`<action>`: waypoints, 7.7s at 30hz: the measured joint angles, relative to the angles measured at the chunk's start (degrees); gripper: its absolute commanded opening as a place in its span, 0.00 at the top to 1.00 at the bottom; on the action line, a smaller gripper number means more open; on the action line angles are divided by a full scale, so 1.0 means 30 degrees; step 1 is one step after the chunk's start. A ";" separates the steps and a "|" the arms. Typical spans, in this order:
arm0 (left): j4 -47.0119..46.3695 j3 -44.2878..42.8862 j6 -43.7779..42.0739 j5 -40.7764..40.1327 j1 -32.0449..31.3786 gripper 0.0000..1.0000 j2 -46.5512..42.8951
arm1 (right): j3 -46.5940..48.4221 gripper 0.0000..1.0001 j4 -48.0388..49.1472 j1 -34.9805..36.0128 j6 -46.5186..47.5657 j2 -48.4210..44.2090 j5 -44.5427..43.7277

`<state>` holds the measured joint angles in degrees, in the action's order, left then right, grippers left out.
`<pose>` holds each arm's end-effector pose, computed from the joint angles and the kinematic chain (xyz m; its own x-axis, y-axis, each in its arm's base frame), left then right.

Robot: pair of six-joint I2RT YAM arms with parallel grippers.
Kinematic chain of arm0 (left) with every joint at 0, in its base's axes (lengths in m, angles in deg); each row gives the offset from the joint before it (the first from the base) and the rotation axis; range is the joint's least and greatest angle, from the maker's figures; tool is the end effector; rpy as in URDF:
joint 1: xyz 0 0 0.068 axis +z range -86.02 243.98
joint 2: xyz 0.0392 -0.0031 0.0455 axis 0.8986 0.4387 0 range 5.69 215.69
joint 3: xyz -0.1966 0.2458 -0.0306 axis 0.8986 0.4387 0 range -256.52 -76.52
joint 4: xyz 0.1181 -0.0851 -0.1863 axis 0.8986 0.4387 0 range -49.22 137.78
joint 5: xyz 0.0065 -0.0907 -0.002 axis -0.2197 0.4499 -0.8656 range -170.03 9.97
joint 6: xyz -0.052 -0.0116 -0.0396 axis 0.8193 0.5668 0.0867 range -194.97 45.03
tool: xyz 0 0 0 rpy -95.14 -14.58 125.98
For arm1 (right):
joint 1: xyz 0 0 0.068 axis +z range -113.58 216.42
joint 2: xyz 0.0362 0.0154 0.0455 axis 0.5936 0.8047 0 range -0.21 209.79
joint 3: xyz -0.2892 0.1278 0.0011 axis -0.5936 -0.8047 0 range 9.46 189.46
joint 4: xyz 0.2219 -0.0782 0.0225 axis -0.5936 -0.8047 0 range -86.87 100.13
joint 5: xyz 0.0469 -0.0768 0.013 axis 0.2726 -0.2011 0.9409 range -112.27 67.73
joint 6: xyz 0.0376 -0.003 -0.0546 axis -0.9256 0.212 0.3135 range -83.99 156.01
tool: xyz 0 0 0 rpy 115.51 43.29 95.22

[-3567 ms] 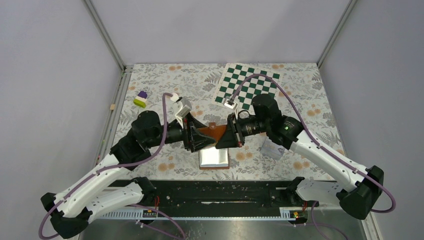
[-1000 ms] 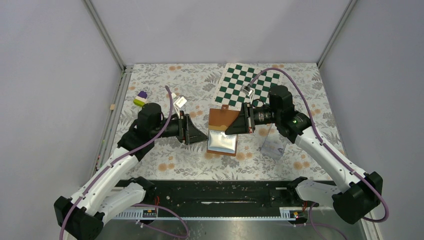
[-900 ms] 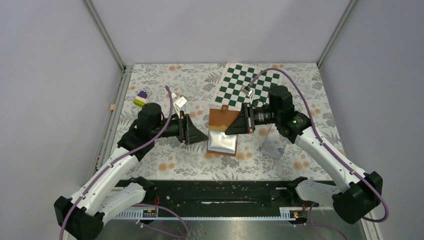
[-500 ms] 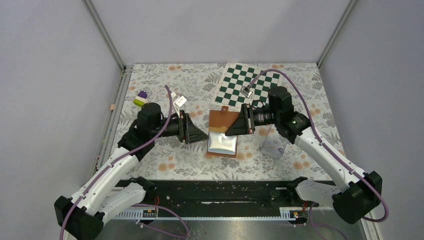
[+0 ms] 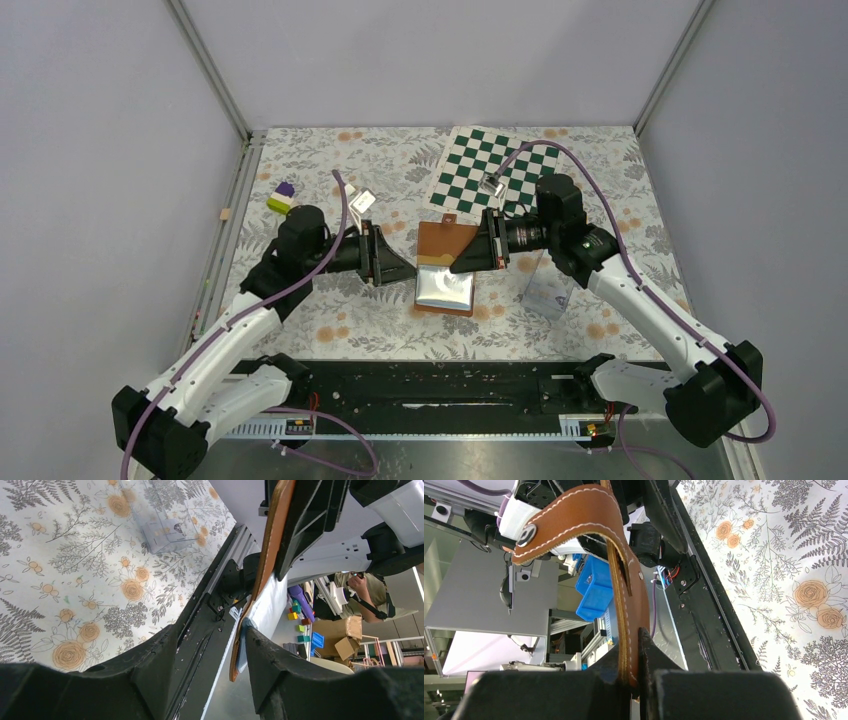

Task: Put the credit cards into the card holder
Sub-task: Open the card holder at the center of the board.

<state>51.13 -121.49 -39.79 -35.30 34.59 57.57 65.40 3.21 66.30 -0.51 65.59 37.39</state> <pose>0.1208 -0.1107 0.3566 -0.7495 -0.0478 -0.6603 0.6147 0.3203 -0.7208 0.1637 0.1462 0.3876 -0.7772 -0.0999 -0.6212 -0.6291 0.1067 0.7699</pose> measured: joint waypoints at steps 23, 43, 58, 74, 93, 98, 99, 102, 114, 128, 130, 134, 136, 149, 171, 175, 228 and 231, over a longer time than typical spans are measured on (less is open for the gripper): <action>-0.2237 0.0000 0.1188 0.1326 -0.0641 0.51 -0.0211 | -0.1144 0.95 0.3257 -0.0022 -0.2091 0.0532 0.1494; -0.5952 0.1071 0.3891 0.1239 -0.1413 1.00 0.0641 | -0.1712 0.12 0.6827 -0.0095 -0.4983 0.0896 0.1851; -0.8524 0.2608 0.9282 0.0168 -0.0452 1.00 0.0874 | -0.1989 0.00 0.5129 -0.0379 -0.2455 -0.1166 0.0408; -0.9530 0.2718 1.2276 0.0838 -0.0146 1.00 0.1523 | -0.2368 0.36 0.4452 -0.0401 -0.1115 -0.1158 -0.1537; -0.9311 0.2943 1.1657 0.1727 -0.0692 0.27 0.0809 | -0.2477 1.00 0.6987 -0.0393 -0.3592 -0.0831 -0.2739; -0.9828 0.3293 1.1446 0.1647 -0.0933 0.33 0.0044 | -0.2645 1.00 0.6674 -0.0393 -0.3803 -0.1275 -0.3483; -0.9828 0.3293 1.1271 0.1617 -0.1042 0.38 0.0000 | -0.2645 1.00 0.6645 -0.0393 -0.3861 -0.1333 -0.3599; -0.9158 0.3162 1.0251 0.1443 -0.1486 0.74 -0.0022 | -0.2681 0.97 0.6747 -0.0393 -0.4364 -0.1384 -0.3723; -0.6105 0.2113 0.7766 0.0503 -0.2229 1.00 0.0291 | -0.4182 0.51 0.9362 0.0015 -0.6841 -0.1326 -0.3541; -0.2215 0.0627 0.4415 -0.0430 -0.2339 1.00 0.0117 | -0.4335 1.00 1.1118 0.0546 -0.7912 -0.0342 -0.3220; -0.1013 -0.0058 0.3045 -0.0692 -0.2463 1.00 0.0102 | -0.4459 1.00 1.1475 0.0576 -0.8174 -0.0444 -0.3162; 0.0153 -0.0852 0.1107 -0.0838 -0.2667 1.00 0.0153 | -0.5027 0.74 1.3085 0.0670 -0.9369 -0.0933 -0.2987; 0.0860 -0.1151 0.0255 -0.0765 -0.2674 1.00 0.0299 | -0.5399 0.72 1.3843 0.0670 -0.9996 -0.1144 -0.2390; 0.3009 -0.1515 -0.1355 -0.0816 -0.2616 1.00 0.0743 | -0.5639 1.00 1.4039 0.1158 -1.0287 -0.0692 -0.1158; 0.7016 -0.2878 -0.3920 -0.8743 -0.2324 0.10 -0.2076 | -0.5472 1.00 1.2378 0.1472 -0.9726 -0.0284 -0.2375; 0.6936 -0.3082 -0.3876 -1.0061 -0.2295 0.01 -0.4342 | -0.5311 1.00 1.0040 0.1632 -0.8276 -0.0197 -0.3825; 0.9107 -0.1042 0.1763 -1.0520 -0.2288 0.01 -0.2346 | -0.5013 0.09 -0.3162 0.3337 -0.6987 0.2149 -1.6961; 0.9158 -0.0627 0.2237 -1.0520 -0.2288 0.01 -0.2055 | -0.3942 0.12 -0.4481 0.3337 -0.5552 0.2055 -1.7260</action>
<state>78.61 -123.37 -33.08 -66.86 27.73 51.41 53.58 -10.23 76.31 -17.16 71.75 -14.39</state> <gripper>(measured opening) 0.985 0.905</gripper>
